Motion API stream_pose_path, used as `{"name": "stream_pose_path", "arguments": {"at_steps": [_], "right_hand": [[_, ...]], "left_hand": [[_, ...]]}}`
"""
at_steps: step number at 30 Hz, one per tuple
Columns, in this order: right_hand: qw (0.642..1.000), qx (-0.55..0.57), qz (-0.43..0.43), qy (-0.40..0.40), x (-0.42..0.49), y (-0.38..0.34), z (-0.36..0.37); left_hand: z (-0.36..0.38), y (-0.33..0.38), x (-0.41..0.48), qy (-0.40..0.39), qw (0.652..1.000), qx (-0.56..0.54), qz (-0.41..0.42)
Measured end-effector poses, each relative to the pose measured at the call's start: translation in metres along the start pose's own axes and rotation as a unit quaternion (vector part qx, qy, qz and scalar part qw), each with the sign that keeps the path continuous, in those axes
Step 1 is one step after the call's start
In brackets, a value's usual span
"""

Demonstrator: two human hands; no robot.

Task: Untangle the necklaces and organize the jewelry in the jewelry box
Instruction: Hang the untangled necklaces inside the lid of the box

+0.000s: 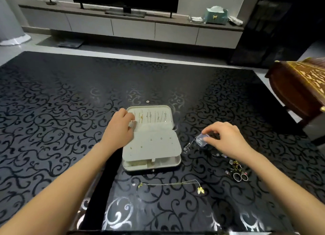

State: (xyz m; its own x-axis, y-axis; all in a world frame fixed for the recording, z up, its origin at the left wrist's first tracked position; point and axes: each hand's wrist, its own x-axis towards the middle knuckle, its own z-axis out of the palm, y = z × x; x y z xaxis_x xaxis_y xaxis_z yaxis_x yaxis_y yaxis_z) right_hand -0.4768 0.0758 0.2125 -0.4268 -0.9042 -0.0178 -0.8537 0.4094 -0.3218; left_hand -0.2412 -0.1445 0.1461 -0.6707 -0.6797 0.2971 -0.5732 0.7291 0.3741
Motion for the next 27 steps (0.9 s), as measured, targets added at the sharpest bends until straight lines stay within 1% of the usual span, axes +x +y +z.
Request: {"name": "stream_pose_path", "arguments": {"at_steps": [3,6,9,13,16,17,20,23,24,25,27], "right_hand": [[0.999,-0.037,-0.009,0.016,-0.021,0.006,0.021],[0.995,-0.059,-0.067,0.053,-0.029,-0.001,0.044],[0.991,-0.062,-0.099,0.069,-0.020,-0.009,0.059],[0.990,-0.080,-0.110,0.026,-0.005,-0.015,0.067],[0.990,-0.090,-0.107,0.014,0.002,-0.018,0.074],[0.988,-0.109,-0.110,0.013,0.003,-0.019,0.076],[0.979,-0.174,-0.110,-0.016,0.004,-0.024,0.076],[0.968,-0.215,-0.124,-0.031,0.002,-0.028,0.069],[0.969,-0.213,-0.123,-0.022,0.002,-0.029,0.065],[0.978,-0.177,-0.109,-0.001,0.002,-0.029,0.058],[0.996,-0.044,-0.067,0.036,0.005,-0.023,0.037]], "left_hand": [[-0.008,0.005,0.005,-0.020,0.998,0.046,-0.021],[-0.017,0.013,0.008,-0.034,0.996,0.077,-0.004],[-0.026,0.027,0.012,-0.037,0.996,0.084,0.013],[-0.037,0.043,0.018,-0.006,0.996,0.073,0.041],[-0.044,0.047,0.019,0.015,0.997,0.058,0.053],[-0.046,0.048,0.019,0.023,0.997,0.051,0.052],[-0.054,0.048,0.018,0.038,0.999,0.028,0.020],[-0.062,0.050,0.019,0.031,0.999,-0.005,-0.017],[-0.064,0.053,0.018,0.023,0.999,-0.018,-0.020],[-0.067,0.056,0.018,0.014,0.999,-0.034,-0.022],[-0.071,0.069,0.018,-0.015,0.996,-0.078,-0.031]]}}
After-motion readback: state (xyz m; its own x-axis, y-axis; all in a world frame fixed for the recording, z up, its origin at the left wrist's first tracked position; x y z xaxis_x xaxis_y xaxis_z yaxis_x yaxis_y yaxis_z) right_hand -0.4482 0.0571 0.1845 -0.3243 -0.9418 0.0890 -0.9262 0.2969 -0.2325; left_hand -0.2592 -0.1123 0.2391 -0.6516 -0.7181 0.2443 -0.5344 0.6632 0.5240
